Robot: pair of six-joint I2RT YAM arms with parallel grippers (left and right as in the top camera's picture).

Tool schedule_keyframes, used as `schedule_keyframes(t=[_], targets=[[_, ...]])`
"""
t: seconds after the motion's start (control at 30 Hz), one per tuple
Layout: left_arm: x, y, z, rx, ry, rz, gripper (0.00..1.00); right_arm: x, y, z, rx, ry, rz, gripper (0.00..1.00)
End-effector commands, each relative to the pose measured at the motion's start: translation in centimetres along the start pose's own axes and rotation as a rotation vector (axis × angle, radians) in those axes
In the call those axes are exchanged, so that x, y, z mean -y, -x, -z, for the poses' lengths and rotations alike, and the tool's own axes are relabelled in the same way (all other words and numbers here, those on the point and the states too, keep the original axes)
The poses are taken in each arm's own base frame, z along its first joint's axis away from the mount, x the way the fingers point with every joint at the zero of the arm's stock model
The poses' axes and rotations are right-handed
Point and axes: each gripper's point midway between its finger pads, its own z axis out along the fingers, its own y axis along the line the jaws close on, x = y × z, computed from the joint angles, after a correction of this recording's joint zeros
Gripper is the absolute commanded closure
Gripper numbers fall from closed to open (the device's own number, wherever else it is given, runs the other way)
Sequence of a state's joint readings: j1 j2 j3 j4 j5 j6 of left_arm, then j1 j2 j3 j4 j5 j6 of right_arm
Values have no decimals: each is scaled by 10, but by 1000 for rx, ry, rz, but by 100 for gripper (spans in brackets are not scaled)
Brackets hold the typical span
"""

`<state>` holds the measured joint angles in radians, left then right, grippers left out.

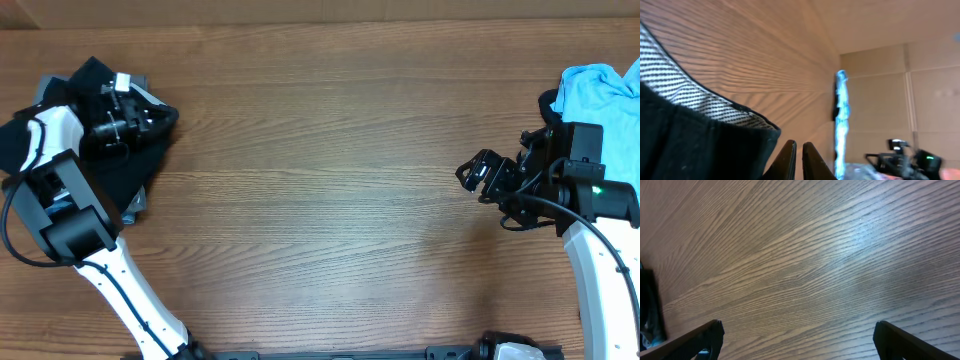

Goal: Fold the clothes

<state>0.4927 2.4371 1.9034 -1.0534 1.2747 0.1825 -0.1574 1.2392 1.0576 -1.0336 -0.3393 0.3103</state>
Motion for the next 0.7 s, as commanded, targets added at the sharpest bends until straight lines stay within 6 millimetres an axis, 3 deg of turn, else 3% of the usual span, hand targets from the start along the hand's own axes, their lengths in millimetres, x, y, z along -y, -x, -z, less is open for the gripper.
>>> schedule_keyframes(t=[0.0, 0.07, 0.13, 0.3, 0.53, 0.67], targets=[[73, 31, 45, 110, -92, -164, 91, 1, 2, 1, 9, -4, 3, 0], [105, 44, 70, 161, -65, -211, 91, 1, 2, 1, 9, -4, 3, 0], [121, 57, 95, 219, 57, -244, 91, 1, 2, 1, 9, -4, 3, 0], [114, 68, 123, 297, 258, -208, 91, 1, 2, 1, 9, -4, 3, 0], [76, 73, 115, 291, 261, -178, 94, 1, 2, 1, 9, -4, 3, 0], [35, 82, 114, 303, 270, -93, 94, 1, 2, 1, 9, -4, 3, 0]])
